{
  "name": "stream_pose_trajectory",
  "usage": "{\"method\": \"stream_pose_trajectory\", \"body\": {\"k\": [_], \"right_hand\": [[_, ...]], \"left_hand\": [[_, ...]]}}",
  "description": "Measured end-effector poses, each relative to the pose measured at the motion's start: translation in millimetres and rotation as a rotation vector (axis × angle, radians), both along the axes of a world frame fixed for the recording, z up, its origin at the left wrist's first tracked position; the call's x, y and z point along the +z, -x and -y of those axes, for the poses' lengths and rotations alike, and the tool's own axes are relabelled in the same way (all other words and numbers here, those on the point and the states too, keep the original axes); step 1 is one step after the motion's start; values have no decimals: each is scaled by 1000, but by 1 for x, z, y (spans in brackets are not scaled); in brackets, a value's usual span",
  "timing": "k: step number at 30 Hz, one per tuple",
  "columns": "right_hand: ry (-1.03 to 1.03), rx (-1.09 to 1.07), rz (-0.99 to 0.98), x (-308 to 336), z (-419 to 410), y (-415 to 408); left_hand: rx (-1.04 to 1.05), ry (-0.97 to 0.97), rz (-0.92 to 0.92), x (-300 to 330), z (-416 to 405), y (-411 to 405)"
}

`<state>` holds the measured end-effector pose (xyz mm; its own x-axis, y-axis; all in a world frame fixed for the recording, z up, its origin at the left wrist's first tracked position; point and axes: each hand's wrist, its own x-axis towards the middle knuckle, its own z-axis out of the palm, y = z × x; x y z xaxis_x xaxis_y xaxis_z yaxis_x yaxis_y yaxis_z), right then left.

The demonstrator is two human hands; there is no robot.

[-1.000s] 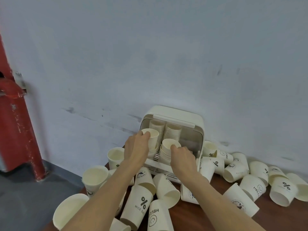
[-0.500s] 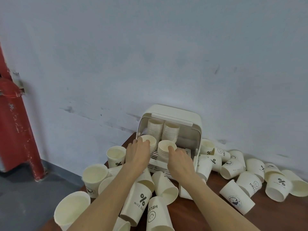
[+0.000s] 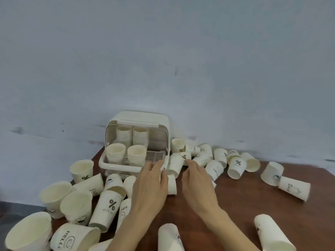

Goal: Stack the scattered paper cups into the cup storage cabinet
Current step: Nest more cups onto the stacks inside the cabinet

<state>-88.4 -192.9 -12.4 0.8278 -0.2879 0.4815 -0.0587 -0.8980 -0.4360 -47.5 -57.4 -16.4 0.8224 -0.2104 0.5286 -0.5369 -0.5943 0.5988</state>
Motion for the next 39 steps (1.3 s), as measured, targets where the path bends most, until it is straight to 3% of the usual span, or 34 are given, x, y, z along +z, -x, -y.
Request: {"method": "stream_pose_trajectory", "body": {"k": [6, 13, 26, 39], "right_hand": [[-92, -122, 95, -18, 49, 66], [-127, -225, 283, -55, 94, 90], [-58, -148, 285, -111, 110, 63], [-46, -142, 249, -115, 107, 63]], "left_hand": [[-156, 102, 6, -12, 52, 55], [-256, 219, 51, -41, 124, 97], [-95, 377, 16, -93, 171, 69], [33, 329, -42, -110, 157, 39]]}}
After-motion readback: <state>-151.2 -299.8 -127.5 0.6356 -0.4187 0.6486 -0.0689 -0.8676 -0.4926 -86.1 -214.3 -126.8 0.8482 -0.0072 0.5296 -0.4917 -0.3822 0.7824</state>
